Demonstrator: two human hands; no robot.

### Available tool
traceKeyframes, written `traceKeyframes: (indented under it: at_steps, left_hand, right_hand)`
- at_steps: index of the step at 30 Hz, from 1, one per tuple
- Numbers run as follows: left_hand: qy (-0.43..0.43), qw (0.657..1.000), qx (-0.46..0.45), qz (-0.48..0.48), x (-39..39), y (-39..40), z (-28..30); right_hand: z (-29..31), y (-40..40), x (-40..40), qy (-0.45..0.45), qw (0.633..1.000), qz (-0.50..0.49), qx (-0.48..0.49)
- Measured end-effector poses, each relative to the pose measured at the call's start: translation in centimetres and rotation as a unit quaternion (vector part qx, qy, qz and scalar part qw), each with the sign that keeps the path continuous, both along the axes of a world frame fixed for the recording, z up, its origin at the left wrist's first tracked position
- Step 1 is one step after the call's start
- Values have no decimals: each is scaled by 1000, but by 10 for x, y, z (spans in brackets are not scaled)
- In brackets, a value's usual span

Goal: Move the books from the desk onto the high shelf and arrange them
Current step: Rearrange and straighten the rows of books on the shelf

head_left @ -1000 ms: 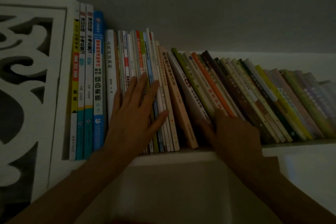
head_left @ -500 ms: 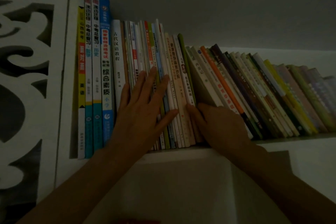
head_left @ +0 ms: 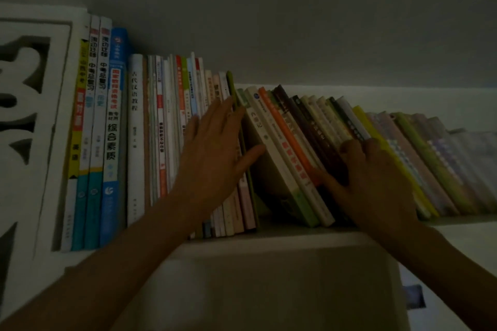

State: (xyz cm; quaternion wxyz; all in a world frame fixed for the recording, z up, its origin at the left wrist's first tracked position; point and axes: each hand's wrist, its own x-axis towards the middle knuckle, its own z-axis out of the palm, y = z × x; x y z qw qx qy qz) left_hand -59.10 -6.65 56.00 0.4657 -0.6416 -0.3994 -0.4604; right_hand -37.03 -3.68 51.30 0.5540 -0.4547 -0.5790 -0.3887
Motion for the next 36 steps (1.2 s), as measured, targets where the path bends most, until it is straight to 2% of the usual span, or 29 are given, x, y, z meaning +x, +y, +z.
traceKeyframes:
  at_steps: [3,6,9,13,19,25,31,36]
  left_hand:
    - [-35,997,-23,69,18,-3,15]
    - [-56,987,2,154,44,3,-7]
    - [-89,983,4,158,69,14,-35]
    - [-117,980,1,164,75,34,-43]
    - [-46,985,61,158,60,38,-33]
    - [-83,986,70,122,62,36,-30]
    - [-98,989,25,108,54,33,-24]
    - [-95,992,8,87,54,26,-32]
  right_hand:
    - [18,13,12,-89,996,-6,-14]
    - [32,25,19,-136,988,51,-59]
    - [36,39,21,-133,989,62,-32]
    - [34,49,19,-122,990,65,-10]
    - [33,56,7,-97,993,52,33]
    - [33,56,0,-90,994,44,33]
    - [35,57,-7,-96,994,40,32]
    - [53,44,-10,-89,987,98,94]
